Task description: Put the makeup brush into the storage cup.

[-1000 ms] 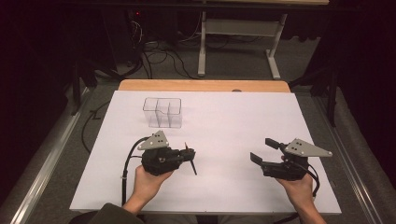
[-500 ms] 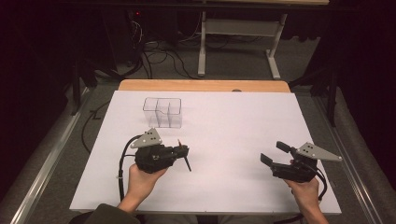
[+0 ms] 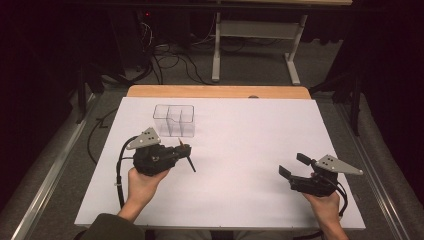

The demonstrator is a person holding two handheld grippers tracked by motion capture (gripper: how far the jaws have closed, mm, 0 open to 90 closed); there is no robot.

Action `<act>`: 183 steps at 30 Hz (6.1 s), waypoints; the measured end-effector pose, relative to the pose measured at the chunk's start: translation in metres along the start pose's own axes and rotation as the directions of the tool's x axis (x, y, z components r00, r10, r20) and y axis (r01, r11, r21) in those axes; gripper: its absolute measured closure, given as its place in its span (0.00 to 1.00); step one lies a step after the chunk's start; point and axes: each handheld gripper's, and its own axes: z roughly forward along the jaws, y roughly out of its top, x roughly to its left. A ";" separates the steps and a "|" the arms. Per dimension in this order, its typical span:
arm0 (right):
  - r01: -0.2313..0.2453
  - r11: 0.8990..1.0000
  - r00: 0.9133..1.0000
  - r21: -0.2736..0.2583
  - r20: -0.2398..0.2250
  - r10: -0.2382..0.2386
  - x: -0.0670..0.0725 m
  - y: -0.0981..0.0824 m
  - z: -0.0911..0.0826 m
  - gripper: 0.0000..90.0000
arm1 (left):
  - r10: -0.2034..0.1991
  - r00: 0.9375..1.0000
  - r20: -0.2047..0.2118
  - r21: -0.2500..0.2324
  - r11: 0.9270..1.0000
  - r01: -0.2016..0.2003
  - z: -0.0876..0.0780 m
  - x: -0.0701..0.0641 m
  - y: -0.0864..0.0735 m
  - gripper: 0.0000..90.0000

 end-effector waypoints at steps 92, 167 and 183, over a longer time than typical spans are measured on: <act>0.007 0.999 1.000 0.037 0.013 -0.008 0.002 -0.001 0.005 0.19 | 0.045 0.947 -0.320 -0.138 0.986 -0.093 0.080 0.073 0.097 0.91; 0.020 0.999 1.000 0.043 0.014 -0.020 0.003 -0.001 0.005 0.19 | 0.116 0.927 -0.357 -0.089 0.984 -0.157 0.070 0.066 0.081 0.40; 0.015 0.999 1.000 0.040 0.011 -0.016 0.003 -0.001 0.005 0.19 | 0.093 0.941 -0.325 -0.081 0.989 -0.126 0.056 0.063 0.082 0.34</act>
